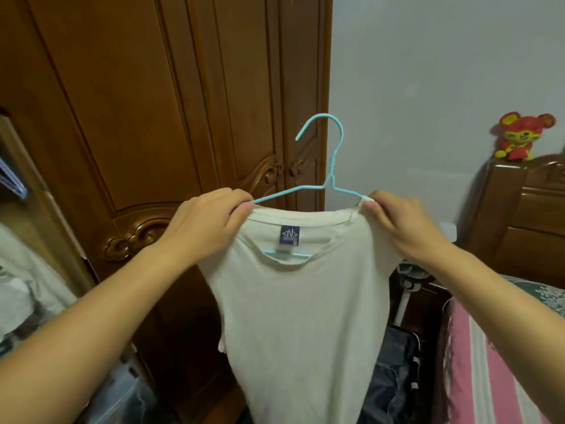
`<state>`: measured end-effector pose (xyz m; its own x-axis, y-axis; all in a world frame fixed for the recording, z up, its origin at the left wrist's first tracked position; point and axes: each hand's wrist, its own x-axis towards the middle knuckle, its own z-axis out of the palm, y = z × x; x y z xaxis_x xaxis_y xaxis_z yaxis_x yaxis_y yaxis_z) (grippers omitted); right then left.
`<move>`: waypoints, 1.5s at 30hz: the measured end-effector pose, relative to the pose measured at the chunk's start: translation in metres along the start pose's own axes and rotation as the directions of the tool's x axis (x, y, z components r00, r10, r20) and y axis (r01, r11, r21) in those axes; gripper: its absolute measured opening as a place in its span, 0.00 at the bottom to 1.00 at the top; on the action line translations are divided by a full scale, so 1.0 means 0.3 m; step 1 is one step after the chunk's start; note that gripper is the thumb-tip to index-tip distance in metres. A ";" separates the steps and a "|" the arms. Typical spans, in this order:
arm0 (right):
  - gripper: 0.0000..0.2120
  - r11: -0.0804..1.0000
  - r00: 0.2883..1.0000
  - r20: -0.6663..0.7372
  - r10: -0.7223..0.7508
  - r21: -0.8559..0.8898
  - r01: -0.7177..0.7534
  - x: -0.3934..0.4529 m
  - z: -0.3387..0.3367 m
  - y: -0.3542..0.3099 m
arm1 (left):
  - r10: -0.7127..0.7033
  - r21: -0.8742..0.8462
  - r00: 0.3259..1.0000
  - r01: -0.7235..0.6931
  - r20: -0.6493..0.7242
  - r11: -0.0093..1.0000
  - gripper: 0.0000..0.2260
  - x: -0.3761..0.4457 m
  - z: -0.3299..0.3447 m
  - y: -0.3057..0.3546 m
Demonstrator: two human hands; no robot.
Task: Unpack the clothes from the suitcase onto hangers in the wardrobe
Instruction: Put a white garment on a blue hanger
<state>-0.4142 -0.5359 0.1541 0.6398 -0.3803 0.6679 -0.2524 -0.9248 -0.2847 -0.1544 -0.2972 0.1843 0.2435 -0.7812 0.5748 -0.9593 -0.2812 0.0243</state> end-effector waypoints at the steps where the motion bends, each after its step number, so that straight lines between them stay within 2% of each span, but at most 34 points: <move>1: 0.23 1.000 1.000 -0.027 -0.012 0.018 0.012 0.009 -0.002 -0.010 | 0.019 0.005 1.000 -0.019 -0.014 1.000 0.15 -0.001 -0.001 0.011; 6: 0.26 0.983 0.989 -0.058 -0.134 0.115 0.139 0.046 -0.002 0.017 | 0.035 0.060 0.992 -0.028 -0.120 0.998 0.14 -0.023 -0.003 0.003; 10: 0.16 0.989 0.984 -0.178 0.007 0.147 0.019 0.036 -0.008 0.025 | -0.036 0.109 0.983 0.057 -0.183 0.992 0.17 -0.041 -0.001 -0.027; 11: 0.14 0.988 0.985 -0.169 0.024 0.156 0.003 0.030 -0.010 0.015 | -0.044 0.083 0.980 0.061 -0.196 0.995 0.17 -0.046 0.000 -0.026; 12: 0.14 0.988 0.995 -0.100 0.028 0.157 -0.012 0.026 -0.009 -0.001 | -0.053 0.042 0.977 0.063 -0.208 0.997 0.17 -0.048 0.003 -0.024; 13: 0.15 0.992 1.000 0.017 0.023 0.128 -0.025 0.022 -0.006 -0.018 | -0.061 -0.001 0.974 0.062 -0.218 0.998 0.16 -0.047 0.005 -0.020; 15: 0.19 0.998 0.975 0.220 -0.016 -0.058 0.030 0.015 0.001 -0.032 | -0.071 -0.039 0.976 0.064 -0.208 0.997 0.16 -0.046 0.012 -0.020; 16: 0.22 0.983 0.971 0.232 -0.050 -0.158 0.089 0.011 0.005 -0.030 | -0.072 -0.031 0.978 0.067 -0.196 0.997 0.16 -0.048 0.013 -0.023; 18: 0.24 0.969 0.991 0.104 -0.079 -0.226 0.101 0.007 0.000 -0.029 | -0.063 -0.023 0.981 0.060 -0.183 0.998 0.16 -0.050 0.010 -0.030; 20: 0.21 0.984 0.995 -0.003 -0.095 -0.149 0.094 0.007 0.004 -0.044 | -0.058 -0.073 0.982 0.045 -0.178 0.996 0.15 -0.046 -0.005 -0.027; 22: 0.18 0.984 0.987 -0.010 -0.159 -0.084 0.158 0.010 0.032 -0.068 | -0.013 -0.078 0.989 0.001 -0.149 0.997 0.14 -0.040 -0.019 -0.031; 24: 0.14 0.984 0.978 0.114 -0.176 0.025 0.174 0.012 0.066 -0.084 | 0.018 0.003 0.990 -0.017 -0.139 1.000 0.11 -0.048 -0.022 -0.070; 26: 0.15 0.991 0.923 0.362 -0.130 0.053 0.119 0.005 0.093 -0.093 | -0.041 0.082 0.987 0.054 -0.153 0.995 0.08 -0.076 -0.021 -0.123; 27: 0.16 0.992 0.886 0.447 -0.125 0.049 0.116 0.004 0.114 -0.105 | -0.085 0.138 0.986 0.105 -0.142 0.985 0.07 -0.100 -0.025 -0.150; 28: 0.16 0.991 0.878 0.460 -0.136 0.053 0.126 0.002 0.126 -0.118 | -0.121 0.193 0.986 0.141 -0.111 0.971 0.06 -0.120 -0.027 -0.165; 31: 0.15 0.958 0.954 0.202 -0.223 0.224 0.177 0.036 0.175 -0.196 | -0.199 0.267 0.979 0.203 -0.042 0.942 0.09 -0.185 -0.058 -0.224; 32: 0.16 0.940 0.951 0.185 -0.248 0.282 0.190 0.050 0.205 -0.220 | -0.215 0.274 0.976 0.219 -0.046 0.936 0.11 -0.206 -0.078 -0.253; 35: 0.21 0.951 0.889 0.357 -0.288 0.215 0.221 0.064 0.277 -0.253 | -0.214 0.300 0.977 0.208 -0.012 0.931 0.10 -0.245 -0.118 -0.313; 36: 0.21 0.956 0.877 0.389 -0.281 0.194 0.220 0.072 0.294 -0.269 | -0.210 0.312 0.978 0.198 0.006 0.929 0.09 -0.258 -0.119 -0.322; 39: 0.29 0.945 0.854 0.428 -0.295 0.265 0.194 0.145 0.329 -0.403 | -0.207 0.306 0.978 0.187 0.035 0.934 0.08 -0.268 -0.126 -0.341; 40: 0.27 0.936 0.827 0.456 -0.329 0.274 0.222 0.171 0.346 -0.453 | -0.218 0.305 0.975 0.193 0.047 0.933 0.08 -0.266 -0.133 -0.347; 42: 0.19 0.919 0.784 0.484 -0.388 0.266 0.290 0.218 0.372 -0.540 | -0.241 0.304 0.969 0.216 0.047 0.928 0.08 -0.265 -0.154 -0.377; 45: 0.09 0.893 0.816 0.372 -0.442 0.268 0.362 0.284 0.392 -0.632 | -0.316 0.286 0.949 0.306 -0.009 0.908 0.06 -0.276 -0.198 -0.428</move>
<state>-0.2264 -0.3912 0.1841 0.9040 0.1041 0.4147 0.2009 -0.9596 -0.1970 -0.0600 -0.1633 0.1822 0.5331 -0.6469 0.5453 -0.7560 -0.6535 -0.0363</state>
